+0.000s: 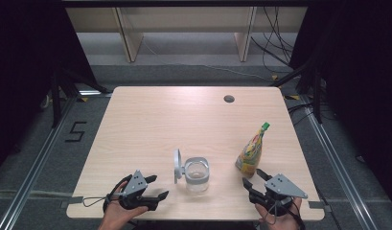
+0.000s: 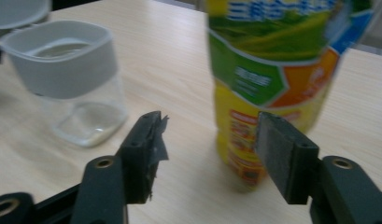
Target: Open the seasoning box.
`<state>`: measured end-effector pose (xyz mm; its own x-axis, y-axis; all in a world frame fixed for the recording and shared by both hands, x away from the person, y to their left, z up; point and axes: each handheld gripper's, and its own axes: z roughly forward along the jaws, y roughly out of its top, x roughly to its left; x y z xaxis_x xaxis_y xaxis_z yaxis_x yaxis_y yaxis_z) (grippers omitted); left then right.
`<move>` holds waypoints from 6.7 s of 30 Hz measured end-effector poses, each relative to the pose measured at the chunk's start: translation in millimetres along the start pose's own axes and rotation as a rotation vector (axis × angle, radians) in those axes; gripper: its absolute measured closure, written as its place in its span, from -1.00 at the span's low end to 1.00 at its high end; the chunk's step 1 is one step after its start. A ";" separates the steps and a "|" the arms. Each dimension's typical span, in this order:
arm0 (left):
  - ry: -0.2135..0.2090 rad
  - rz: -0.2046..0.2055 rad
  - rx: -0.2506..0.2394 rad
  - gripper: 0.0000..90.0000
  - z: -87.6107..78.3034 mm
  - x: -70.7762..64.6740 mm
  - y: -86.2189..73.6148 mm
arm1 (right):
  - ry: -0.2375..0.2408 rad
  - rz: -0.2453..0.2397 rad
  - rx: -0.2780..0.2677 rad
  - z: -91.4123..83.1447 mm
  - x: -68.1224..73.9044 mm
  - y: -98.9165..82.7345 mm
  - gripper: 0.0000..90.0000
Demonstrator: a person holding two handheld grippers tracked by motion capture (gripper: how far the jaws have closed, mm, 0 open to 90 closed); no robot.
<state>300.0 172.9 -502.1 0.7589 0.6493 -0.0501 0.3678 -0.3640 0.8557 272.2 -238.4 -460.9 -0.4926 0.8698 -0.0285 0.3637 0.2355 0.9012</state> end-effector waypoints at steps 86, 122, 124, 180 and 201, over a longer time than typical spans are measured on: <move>-0.017 0.041 -0.043 -0.32 0.7 -5.7 4.3 | 0.004 0.026 0.086 47.6 -64.9 -2.9 -0.60; -0.029 0.053 -0.017 -0.33 4.7 -6.2 2.4 | -0.181 0.096 -0.085 83.5 -40.2 -17.7 -0.63; -0.032 0.040 -0.015 -0.33 5.0 -6.6 1.7 | -0.177 0.126 -0.107 87.9 -39.4 -19.4 -0.63; -0.014 0.038 -0.036 -0.33 3.7 -0.3 1.5 | -0.189 -0.562 -0.055 21.7 -5.2 19.4 -0.28; 0.027 -0.011 -0.016 -0.57 4.5 5.5 0.5 | -0.238 -1.066 0.065 5.1 28.6 15.3 -0.19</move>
<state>306.7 173.3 -504.2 0.7401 0.6710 -0.0453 0.3669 -0.3464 0.8634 267.7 -207.7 -450.1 -0.4163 0.2654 -0.8697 -0.1142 0.9336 0.3396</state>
